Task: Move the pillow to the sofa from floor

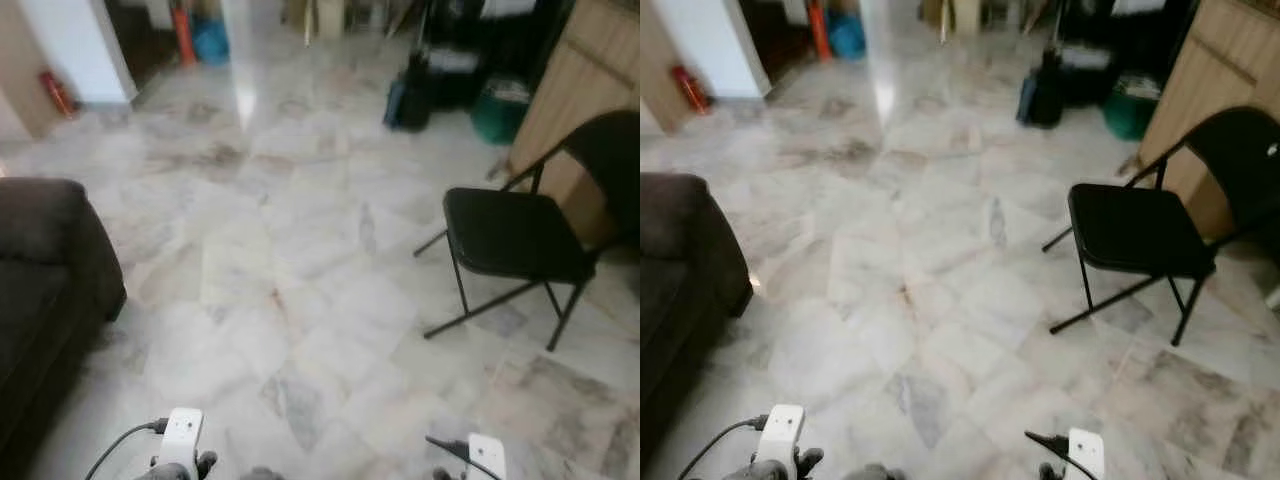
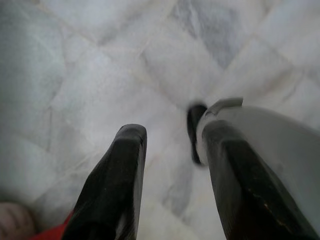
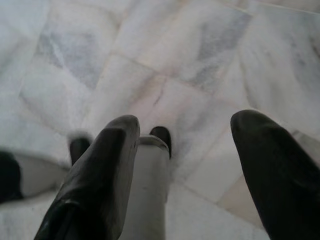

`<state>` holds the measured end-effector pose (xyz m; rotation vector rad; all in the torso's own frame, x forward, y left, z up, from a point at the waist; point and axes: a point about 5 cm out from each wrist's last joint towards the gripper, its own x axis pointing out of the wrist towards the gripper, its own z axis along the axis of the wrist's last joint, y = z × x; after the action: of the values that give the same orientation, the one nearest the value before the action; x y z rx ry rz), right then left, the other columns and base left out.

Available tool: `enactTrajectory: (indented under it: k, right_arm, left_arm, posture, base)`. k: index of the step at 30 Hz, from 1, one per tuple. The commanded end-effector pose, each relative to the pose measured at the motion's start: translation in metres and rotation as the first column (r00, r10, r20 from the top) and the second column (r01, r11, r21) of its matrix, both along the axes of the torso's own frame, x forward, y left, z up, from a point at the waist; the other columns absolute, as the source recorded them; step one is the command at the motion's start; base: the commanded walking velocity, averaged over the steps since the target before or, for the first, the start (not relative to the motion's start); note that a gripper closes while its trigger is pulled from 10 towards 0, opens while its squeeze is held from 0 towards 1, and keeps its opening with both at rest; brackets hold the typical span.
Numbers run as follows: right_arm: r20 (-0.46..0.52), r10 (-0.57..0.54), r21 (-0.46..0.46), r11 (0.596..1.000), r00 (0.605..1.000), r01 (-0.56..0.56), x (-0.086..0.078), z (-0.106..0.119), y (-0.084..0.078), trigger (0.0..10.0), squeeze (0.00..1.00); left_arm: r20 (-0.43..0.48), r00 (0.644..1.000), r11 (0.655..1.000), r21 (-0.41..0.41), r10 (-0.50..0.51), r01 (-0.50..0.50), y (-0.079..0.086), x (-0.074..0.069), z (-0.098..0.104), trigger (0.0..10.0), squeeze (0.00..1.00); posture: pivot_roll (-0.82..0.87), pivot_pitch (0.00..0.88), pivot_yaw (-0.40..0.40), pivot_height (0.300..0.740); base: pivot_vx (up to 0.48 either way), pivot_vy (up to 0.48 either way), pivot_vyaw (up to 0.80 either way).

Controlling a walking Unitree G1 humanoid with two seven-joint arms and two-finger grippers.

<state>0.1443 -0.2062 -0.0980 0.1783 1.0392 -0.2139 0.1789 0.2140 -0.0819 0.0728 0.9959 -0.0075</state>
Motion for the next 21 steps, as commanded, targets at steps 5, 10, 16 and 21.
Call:
enactTrajectory:
  k: [5, 10, 16, 21]
  right_arm:
    - [0.008, 0.028, 0.001, 1.0, 1.0, -0.028, 0.0016, 0.0002, 0.0035, 10.0, 0.0]
    - [0.009, 0.031, 0.015, 0.999, 0.999, -0.032, 0.001, -0.0002, 0.0047, 10.0, 0.0]
    - [0.009, 0.035, 0.022, 0.999, 0.999, -0.035, 0.0006, -0.0004, 0.0054, 10.0, 0.0]
    - [0.008, 0.042, 0.024, 0.999, 0.999, -0.043, 0.001, -0.0003, 0.0059, 10.0, 0.0]
  left_arm:
    - [0.032, 0.999, 1.0, 0.01, 0.0, -0.001, 0.0046, 0.0101, 0.006, 10.0, 0.0]
    - [0.033, 0.999, 1.0, 0.007, 0.005, -0.006, 0.0051, 0.0093, 0.0057, 10.0, 0.0]
    - [0.03, 1.0, 1.0, 0.014, 0.003, -0.003, 0.0057, 0.0091, 0.0057, 10.0, 0.0]
    - [0.029, 1.0, 1.0, 0.016, 0.006, -0.006, 0.0061, 0.0091, 0.0057, 10.0, 0.0]
  posture:
    - [0.08, 0.019, -0.027, 0.74]
    - [0.07, 0.02, -0.025, 0.74]
    - [0.08, 0.021, -0.024, 0.74]
    - [0.07, 0.021, -0.022, 0.74]
  base:
    - [0.0, 0.0, 0.27]
    - [0.0, 0.0, 0.8]
    - [0.0, 0.0, 0.8]
    - [0.0, 0.0, 0.8]
